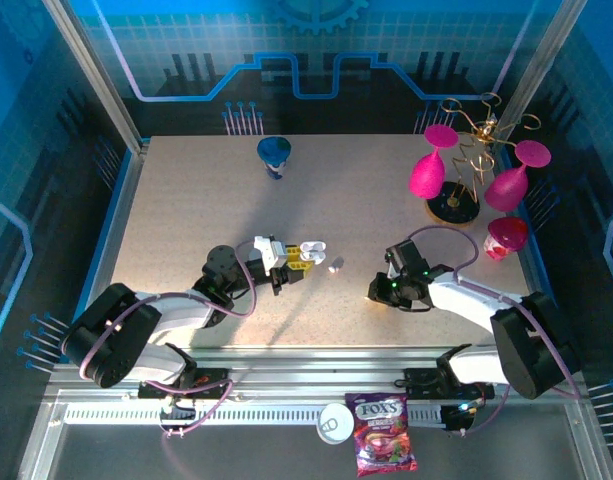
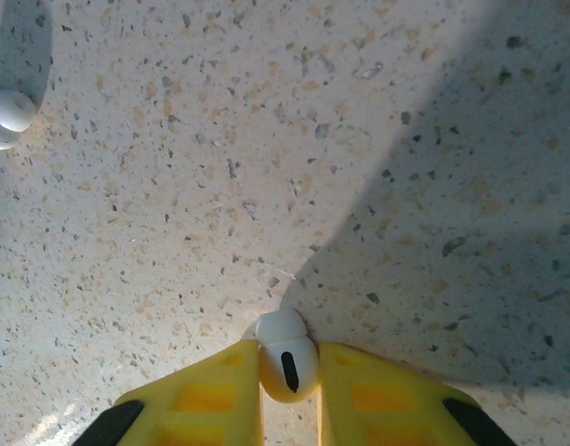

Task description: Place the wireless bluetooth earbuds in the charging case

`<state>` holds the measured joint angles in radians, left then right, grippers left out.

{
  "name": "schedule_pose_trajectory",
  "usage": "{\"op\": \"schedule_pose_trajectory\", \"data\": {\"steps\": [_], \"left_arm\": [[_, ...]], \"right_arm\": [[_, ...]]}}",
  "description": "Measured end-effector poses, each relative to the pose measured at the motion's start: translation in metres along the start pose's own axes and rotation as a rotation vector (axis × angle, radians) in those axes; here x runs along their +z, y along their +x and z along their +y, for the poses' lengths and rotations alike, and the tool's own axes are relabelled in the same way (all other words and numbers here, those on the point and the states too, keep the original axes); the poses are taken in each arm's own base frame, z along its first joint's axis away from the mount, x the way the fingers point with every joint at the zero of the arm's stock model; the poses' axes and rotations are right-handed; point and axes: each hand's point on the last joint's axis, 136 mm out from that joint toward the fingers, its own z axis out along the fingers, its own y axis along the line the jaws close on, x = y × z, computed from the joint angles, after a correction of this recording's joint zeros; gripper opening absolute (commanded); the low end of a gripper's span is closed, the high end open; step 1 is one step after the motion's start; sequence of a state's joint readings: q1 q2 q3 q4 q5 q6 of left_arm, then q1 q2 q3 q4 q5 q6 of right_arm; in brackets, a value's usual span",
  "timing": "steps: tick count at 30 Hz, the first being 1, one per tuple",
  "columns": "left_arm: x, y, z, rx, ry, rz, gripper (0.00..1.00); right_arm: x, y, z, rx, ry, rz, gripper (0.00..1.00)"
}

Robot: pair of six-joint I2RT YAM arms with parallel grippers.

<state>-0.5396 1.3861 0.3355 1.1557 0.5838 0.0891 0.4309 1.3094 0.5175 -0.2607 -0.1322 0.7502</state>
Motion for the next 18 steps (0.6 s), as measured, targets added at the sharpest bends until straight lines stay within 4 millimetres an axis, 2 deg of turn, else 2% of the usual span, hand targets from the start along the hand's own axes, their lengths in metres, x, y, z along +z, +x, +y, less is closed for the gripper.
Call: {"op": "schedule_pose_trajectory", "data": {"steps": [4, 7, 14, 18], "left_arm": [[0.0, 0.0, 0.0, 0.0, 0.0, 0.0, 0.0], [0.0, 0.001, 0.0, -0.002, 0.0, 0.003, 0.0], [0.0, 0.009, 0.0, -0.029, 0.0, 0.033, 0.0], [0.0, 0.012, 0.0, -0.046, 0.001, 0.048, 0.0]], "right_arm": [[-0.003, -0.002, 0.0, -0.039, 0.004, -0.013, 0.16], [-0.012, -0.006, 0.006, -0.106, -0.003, -0.055, 0.15], [-0.058, -0.027, 0.056, -0.414, -0.052, -0.28, 0.14], [-0.087, -0.031, 0.087, -0.6, -0.062, -0.404, 0.14]]}}
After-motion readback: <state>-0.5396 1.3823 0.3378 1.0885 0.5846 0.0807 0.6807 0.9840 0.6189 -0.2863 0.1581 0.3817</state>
